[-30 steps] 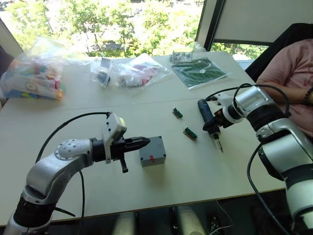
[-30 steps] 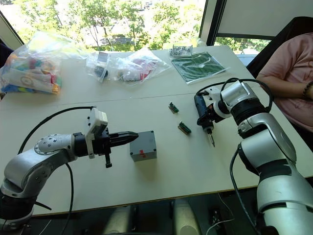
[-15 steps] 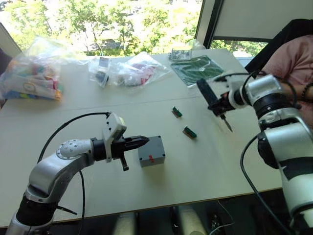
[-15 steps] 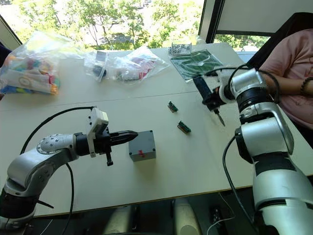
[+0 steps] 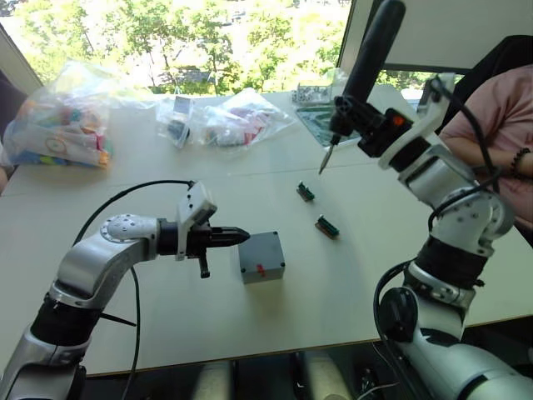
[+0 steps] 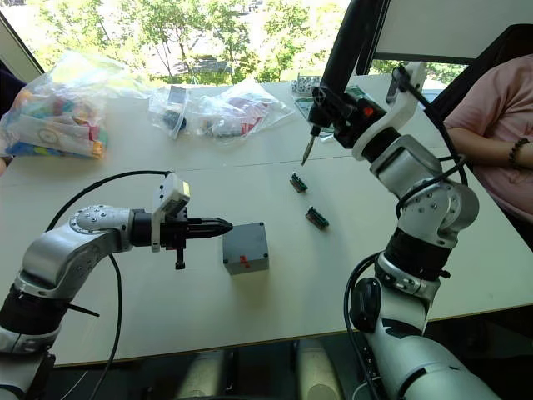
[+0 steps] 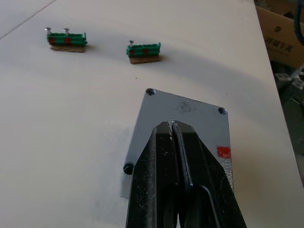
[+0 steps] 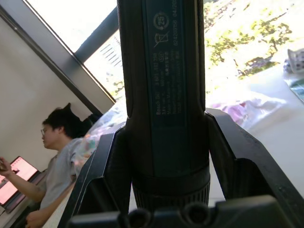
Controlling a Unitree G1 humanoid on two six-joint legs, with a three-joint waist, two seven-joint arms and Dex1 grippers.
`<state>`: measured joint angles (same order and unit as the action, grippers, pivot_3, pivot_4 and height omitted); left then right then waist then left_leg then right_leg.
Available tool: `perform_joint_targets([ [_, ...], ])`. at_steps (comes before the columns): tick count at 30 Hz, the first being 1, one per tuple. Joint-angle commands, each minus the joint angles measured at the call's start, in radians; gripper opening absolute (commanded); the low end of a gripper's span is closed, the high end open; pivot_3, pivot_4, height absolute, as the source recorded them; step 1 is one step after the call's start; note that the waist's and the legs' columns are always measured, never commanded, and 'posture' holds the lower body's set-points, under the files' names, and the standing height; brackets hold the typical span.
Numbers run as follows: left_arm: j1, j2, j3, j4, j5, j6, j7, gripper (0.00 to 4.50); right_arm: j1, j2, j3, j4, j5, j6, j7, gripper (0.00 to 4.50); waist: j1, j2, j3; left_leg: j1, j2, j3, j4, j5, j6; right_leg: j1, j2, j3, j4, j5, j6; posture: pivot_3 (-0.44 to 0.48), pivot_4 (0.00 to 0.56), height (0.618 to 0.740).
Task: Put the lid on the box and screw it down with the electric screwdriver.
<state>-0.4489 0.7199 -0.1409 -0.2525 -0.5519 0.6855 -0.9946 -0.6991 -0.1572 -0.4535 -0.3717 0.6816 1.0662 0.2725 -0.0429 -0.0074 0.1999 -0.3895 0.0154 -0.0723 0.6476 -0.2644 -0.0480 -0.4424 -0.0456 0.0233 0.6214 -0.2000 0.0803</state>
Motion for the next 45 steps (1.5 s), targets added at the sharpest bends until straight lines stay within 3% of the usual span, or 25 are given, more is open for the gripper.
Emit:
perform_joint_targets([
  [1,-0.034,-0.015,-0.019,0.006,0.030,-0.031,-0.019,0.00,0.057,0.044,0.091,-0.164,0.051,-0.063,-0.008,1.88,-0.005,0.000,0.000,0.001,0.000,0.000,0.000,0.000,0.000,0.000,0.001,0.000,0.001,0.000,0.000,0.000,0.150,0.740],
  [6,-0.033,-0.015,-0.066,0.009,0.074,-0.035,-0.036,0.00,0.197,0.045,0.246,-0.249,0.006,-0.136,0.008,1.88,-0.004,0.000,0.000,0.002,0.001,-0.001,-0.001,0.000,0.000,-0.001,0.001,0.000,0.007,-0.002,0.003,0.000,0.150,0.740],
  [10,-0.005,-0.018,-0.086,0.012,0.102,-0.037,-0.041,0.00,0.260,0.040,0.373,-0.223,-0.082,-0.255,0.026,1.88,-0.003,0.000,0.000,0.002,0.000,0.000,0.000,0.000,0.000,-0.001,0.001,0.001,0.007,-0.005,0.002,0.000,0.150,0.740],
  [16,0.022,0.006,-0.070,0.004,0.111,-0.037,-0.048,0.00,0.307,0.042,0.462,-0.160,-0.175,-0.393,0.035,1.88,-0.002,-0.001,-0.001,0.002,0.000,0.000,0.000,0.000,0.000,-0.001,0.001,0.001,0.007,-0.006,0.003,0.000,0.150,0.740],
  [27,0.032,0.023,-0.058,-0.006,0.102,-0.028,-0.052,0.00,0.282,0.079,0.503,-0.047,-0.219,-0.511,0.039,1.88,-0.002,-0.001,-0.001,0.003,0.001,-0.001,0.000,0.000,0.000,-0.001,0.001,0.001,0.007,-0.006,0.003,0.000,0.150,0.740],
  [45,0.030,0.006,-0.067,-0.009,0.108,-0.037,-0.046,0.00,0.273,0.084,0.499,-0.066,-0.175,-0.496,0.029,1.88,-0.002,-0.001,-0.001,0.003,0.001,-0.001,0.000,0.000,0.000,-0.001,0.001,0.001,0.007,-0.006,0.003,0.000,0.150,0.740],
])
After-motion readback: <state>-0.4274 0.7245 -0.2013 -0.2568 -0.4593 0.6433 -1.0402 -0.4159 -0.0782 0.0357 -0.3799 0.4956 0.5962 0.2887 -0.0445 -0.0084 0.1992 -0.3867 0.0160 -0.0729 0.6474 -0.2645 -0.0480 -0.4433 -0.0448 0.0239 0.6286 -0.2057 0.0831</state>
